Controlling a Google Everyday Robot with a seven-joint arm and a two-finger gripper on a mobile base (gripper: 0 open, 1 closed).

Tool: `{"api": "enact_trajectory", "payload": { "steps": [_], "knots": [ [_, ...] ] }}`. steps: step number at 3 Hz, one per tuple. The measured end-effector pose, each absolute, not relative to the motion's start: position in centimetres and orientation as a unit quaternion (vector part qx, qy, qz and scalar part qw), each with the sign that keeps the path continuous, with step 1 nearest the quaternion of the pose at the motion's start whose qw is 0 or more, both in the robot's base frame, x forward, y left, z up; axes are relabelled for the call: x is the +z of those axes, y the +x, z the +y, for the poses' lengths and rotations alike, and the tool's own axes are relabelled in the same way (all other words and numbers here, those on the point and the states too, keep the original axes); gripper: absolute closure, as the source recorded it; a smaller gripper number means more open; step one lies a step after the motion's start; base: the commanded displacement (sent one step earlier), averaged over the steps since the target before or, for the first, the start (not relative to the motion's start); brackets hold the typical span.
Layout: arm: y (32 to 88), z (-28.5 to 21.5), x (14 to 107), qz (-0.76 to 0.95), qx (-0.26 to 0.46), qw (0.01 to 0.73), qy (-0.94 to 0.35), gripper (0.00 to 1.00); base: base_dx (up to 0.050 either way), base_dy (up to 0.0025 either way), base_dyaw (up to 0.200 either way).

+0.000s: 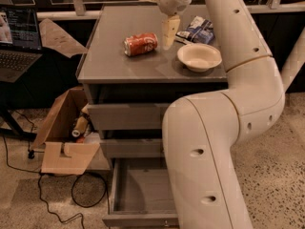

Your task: Place coke can into bottom drawer

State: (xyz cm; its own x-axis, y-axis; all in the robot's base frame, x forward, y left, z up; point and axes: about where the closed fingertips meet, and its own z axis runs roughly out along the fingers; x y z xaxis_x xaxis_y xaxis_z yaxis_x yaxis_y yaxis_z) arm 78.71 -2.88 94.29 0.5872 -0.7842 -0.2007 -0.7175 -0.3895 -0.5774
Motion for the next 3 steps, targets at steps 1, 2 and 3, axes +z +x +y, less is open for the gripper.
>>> {"api": "enact_trajectory", "payload": {
  "steps": [1, 2, 3],
  "knots": [
    [79.1, -2.1, 93.3, 0.447, -0.049, 0.315, -0.836, 0.00, 0.000, 0.00000, 0.000],
    [79.4, -1.8, 92.4, 0.446, -0.048, 0.307, -0.839, 0.00, 0.000, 0.00000, 0.000],
    [79.5, -1.6, 92.1, 0.445, -0.048, 0.305, -0.841, 0.00, 0.000, 0.00000, 0.000]
  ]
}}
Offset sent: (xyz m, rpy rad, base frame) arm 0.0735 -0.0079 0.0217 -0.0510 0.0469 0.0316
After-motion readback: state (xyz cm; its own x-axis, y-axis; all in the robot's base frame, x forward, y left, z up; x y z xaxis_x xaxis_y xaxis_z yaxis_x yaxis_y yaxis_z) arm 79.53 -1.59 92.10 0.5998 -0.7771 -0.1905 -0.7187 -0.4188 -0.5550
